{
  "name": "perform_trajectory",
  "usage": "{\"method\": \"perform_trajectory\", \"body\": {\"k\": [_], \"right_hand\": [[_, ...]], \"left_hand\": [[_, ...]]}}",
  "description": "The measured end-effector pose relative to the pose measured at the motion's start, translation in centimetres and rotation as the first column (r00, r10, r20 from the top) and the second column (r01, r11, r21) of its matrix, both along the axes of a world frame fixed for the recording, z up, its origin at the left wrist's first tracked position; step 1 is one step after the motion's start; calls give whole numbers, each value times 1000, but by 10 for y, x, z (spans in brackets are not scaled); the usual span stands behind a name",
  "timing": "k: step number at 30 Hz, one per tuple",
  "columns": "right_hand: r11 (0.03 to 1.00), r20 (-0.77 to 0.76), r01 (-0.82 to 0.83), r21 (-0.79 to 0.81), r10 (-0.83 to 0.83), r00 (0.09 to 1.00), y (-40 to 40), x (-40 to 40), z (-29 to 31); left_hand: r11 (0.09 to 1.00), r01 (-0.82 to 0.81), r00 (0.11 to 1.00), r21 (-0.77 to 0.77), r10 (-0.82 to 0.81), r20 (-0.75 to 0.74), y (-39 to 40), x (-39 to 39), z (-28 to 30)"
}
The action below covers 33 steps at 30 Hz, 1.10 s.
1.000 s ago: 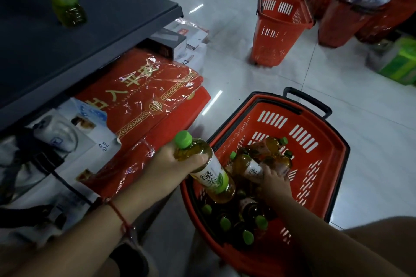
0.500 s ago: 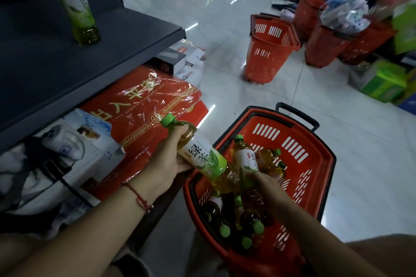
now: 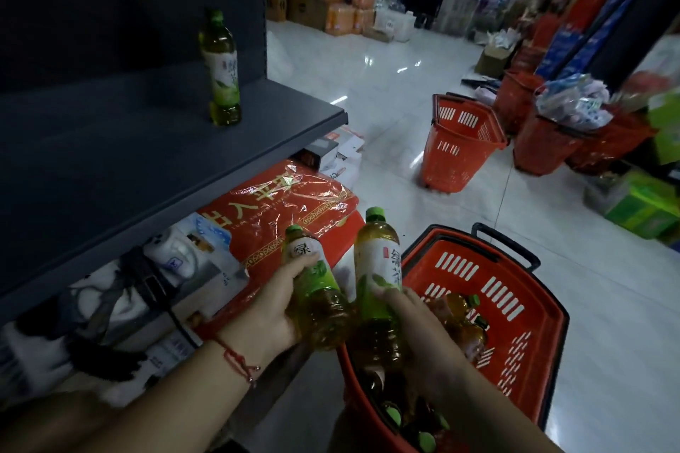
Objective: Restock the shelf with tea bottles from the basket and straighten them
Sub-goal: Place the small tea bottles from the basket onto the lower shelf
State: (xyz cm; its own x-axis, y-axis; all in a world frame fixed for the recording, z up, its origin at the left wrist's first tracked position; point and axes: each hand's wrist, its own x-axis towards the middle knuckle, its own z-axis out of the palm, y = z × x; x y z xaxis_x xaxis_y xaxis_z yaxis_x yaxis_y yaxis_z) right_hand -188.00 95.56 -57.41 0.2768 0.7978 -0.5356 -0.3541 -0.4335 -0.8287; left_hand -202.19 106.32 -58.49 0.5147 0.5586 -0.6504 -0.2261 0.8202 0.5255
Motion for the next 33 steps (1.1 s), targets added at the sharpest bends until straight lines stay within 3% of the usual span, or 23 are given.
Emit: {"method": "perform_trajectory", "body": {"k": [4, 7, 11, 13, 15, 16, 18, 19, 21, 24, 29, 33], "right_hand": [[988, 337, -131, 79, 97, 937, 36, -7, 14], [962, 440, -215, 170, 121, 890, 63, -22, 28], [932, 451, -261, 251, 126, 883, 108, -36, 45], [921, 417, -270, 282, 136, 899, 133, -41, 53], [907, 381, -293, 302, 167, 909, 154, -44, 59], [894, 363, -317, 317, 195, 911, 168, -47, 62], [877, 349, -348, 331, 228, 909, 196, -52, 65], [868, 353, -359, 344, 235, 906, 211, -56, 66], [852, 351, -367, 373, 236, 906, 241, -63, 63], [828, 391, -381, 410, 218, 894, 284, -76, 55], [776, 599, -455, 437, 126, 791, 343, -93, 44], [736, 746, -544, 403, 81, 661, 375, -102, 33]], "left_hand": [[965, 41, 997, 258, -24, -68, 22, -14, 33], [960, -69, 997, 270, 76, -13, 42, -26, 45], [924, -218, 976, 315, 207, 69, 73, -48, 65], [871, -317, 942, 374, 335, 20, 92, -54, 87], [782, -374, 844, 499, 510, -165, 108, -58, 105], [755, -347, 841, 556, 513, -172, 117, -69, 110], [757, -437, 806, 486, 569, -162, 136, -78, 118], [747, -427, 767, 510, 598, -233, 145, -78, 113], [632, -509, 662, 584, 721, -205, 152, -91, 99], [560, -552, 610, 618, 776, -160, 162, -103, 85], [577, -611, 613, 542, 778, -139, 188, -104, 91], [650, -534, 723, 541, 682, -106, 190, -108, 89]]}}
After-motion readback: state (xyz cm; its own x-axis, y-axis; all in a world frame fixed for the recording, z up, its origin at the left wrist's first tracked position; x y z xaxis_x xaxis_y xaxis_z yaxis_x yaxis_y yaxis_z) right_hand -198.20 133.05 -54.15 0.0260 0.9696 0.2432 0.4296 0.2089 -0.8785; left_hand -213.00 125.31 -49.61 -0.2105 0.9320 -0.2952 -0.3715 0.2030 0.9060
